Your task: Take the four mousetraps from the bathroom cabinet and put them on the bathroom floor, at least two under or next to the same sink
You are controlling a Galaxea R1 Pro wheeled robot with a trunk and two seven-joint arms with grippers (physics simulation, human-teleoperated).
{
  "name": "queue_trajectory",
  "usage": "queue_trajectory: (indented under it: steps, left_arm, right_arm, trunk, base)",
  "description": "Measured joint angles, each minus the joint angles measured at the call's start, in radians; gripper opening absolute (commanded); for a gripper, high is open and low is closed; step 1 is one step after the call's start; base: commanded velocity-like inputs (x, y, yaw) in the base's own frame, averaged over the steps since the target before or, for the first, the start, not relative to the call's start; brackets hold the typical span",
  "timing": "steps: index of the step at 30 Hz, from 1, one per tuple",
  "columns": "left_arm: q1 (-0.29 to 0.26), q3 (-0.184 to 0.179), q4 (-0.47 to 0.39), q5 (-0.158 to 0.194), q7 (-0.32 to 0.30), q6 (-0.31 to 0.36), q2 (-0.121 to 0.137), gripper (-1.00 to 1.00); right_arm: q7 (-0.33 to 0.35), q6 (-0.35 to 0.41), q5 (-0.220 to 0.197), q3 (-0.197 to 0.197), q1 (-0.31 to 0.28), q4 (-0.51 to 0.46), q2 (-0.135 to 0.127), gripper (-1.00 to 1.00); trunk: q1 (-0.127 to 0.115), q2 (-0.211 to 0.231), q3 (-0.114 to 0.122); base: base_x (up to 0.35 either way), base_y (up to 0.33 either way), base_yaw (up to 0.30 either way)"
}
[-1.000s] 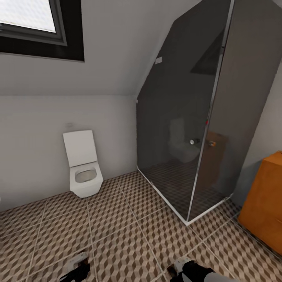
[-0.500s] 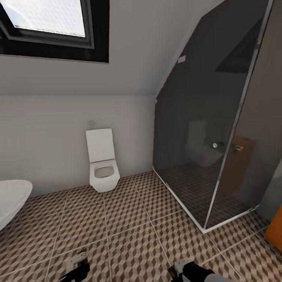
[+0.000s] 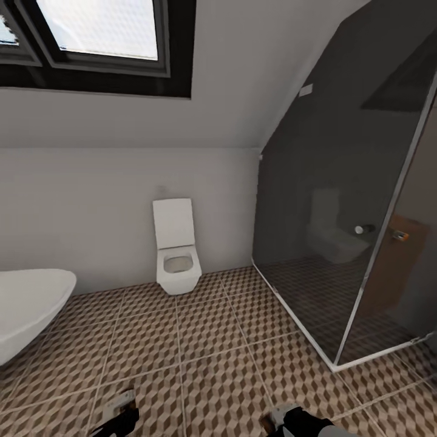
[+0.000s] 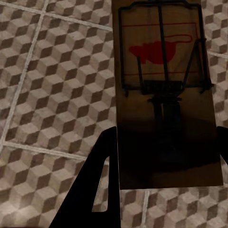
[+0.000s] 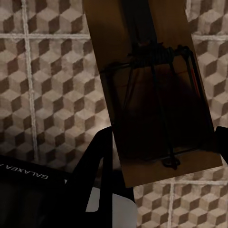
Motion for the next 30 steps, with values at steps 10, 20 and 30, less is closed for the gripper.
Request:
queue_trajectory:
  steps: [10, 20, 30]
  left_arm:
    - [0.000, 0.000, 0.000, 0.000, 0.000, 0.000, 0.000, -1.00]
    - [0.000, 0.000, 0.000, 0.000, 0.000, 0.000, 0.000, -1.00]
    - [0.000, 0.002, -0.001, 0.000, 0.000, -0.001, -0.001, -1.00]
  right_arm:
    - [-0.003, -0.001, 0.000, 0.000, 0.000, 0.000, -0.002, -1.00]
    - [-0.011, -0.003, 0.001, 0.000, 0.000, 0.000, 0.001, -1.00]
    - [-0.011, -0.003, 0.001, 0.000, 0.000, 0.000, 0.001, -1.00]
  trunk:
    - [0.000, 0.000, 0.000]
    - [0.000, 0.000, 0.000]
    - [0.000, 0.000, 0.000]
  base:
    - [0.000, 0.000, 0.299]
    - [0.000, 0.000, 0.300]
    - [0.000, 0.000, 0.300]
